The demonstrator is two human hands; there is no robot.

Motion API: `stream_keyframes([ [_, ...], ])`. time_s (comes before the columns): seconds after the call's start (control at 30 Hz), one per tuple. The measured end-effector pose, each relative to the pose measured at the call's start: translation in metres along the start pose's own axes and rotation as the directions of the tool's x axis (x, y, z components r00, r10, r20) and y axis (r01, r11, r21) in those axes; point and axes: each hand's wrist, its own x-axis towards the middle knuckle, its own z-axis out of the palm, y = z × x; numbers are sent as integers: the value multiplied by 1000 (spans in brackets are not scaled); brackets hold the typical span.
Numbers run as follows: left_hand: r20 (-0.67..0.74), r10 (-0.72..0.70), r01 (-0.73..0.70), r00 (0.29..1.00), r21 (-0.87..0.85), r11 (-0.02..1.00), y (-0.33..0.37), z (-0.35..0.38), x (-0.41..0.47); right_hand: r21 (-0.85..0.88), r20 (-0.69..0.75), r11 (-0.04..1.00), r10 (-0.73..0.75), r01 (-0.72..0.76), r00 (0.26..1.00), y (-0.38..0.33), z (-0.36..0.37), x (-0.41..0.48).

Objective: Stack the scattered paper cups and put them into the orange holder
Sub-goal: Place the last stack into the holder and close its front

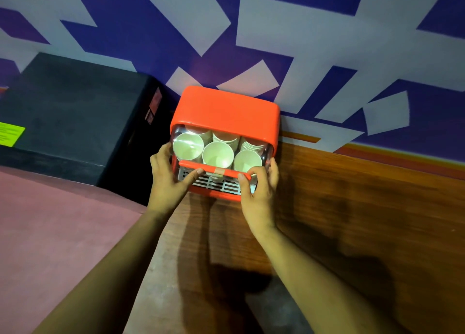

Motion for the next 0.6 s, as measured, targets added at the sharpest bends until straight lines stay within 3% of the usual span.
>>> stream_keyframes([
  [0.6, 40, 9, -15, 999, 170, 985, -28, 6, -5, -39, 12, 998, -39, 40, 999, 9, 4, -11],
])
